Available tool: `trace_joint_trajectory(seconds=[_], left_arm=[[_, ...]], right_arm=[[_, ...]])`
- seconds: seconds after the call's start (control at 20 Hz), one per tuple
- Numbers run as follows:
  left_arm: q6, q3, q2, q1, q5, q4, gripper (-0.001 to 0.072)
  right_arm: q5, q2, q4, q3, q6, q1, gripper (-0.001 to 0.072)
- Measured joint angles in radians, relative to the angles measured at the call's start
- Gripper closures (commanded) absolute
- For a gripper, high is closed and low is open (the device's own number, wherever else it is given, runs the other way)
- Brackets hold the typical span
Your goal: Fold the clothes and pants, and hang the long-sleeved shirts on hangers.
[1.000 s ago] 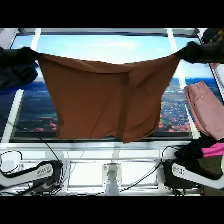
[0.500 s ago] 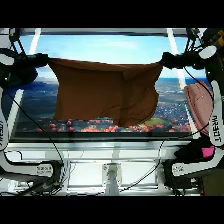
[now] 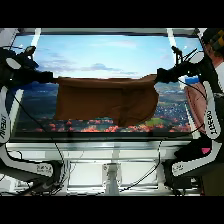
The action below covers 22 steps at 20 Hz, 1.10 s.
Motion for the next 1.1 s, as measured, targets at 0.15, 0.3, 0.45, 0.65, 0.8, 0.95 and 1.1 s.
trace_joint_trajectory(seconds=[0.15,0.3,0.45,0.65,0.8,0.95,1.1], left_arm=[[-0.006,0.0,-0.025,0.001,-0.042,0.012,0.0685],[-0.008,0.0,-0.039,0.001,-0.06,0.018,0.0324],[-0.01,0.0,-0.045,0.0,-0.074,0.011,-0.001],[-0.011,0.0,-0.045,0.0,-0.082,-0.026,-0.0005],[-0.033,0.0,-0.025,0.01,-0.084,-0.041,-0.0004],[-0.041,0.0,0.011,0.029,-0.084,-0.047,-0.0003],[-0.05,0.0,0.05,0.045,-0.085,-0.05,-0.0004]], right_arm=[[0.018,-0.004,-0.005,-0.064,0.003,0.0,0.0648],[0.018,-0.005,-0.006,-0.117,0.005,0.0,0.0335],[0.001,-0.005,-0.005,-0.136,0.005,0.0,0.0335],[-0.008,0.015,-0.005,-0.141,0.008,-0.005,0.0335],[-0.002,0.071,-0.047,-0.142,0.005,-0.029,0.0336],[0.018,0.155,-0.1,-0.17,-0.017,-0.074,0.0337],[0.04,0.264,-0.122,-0.282,-0.031,-0.112,0.0337]])
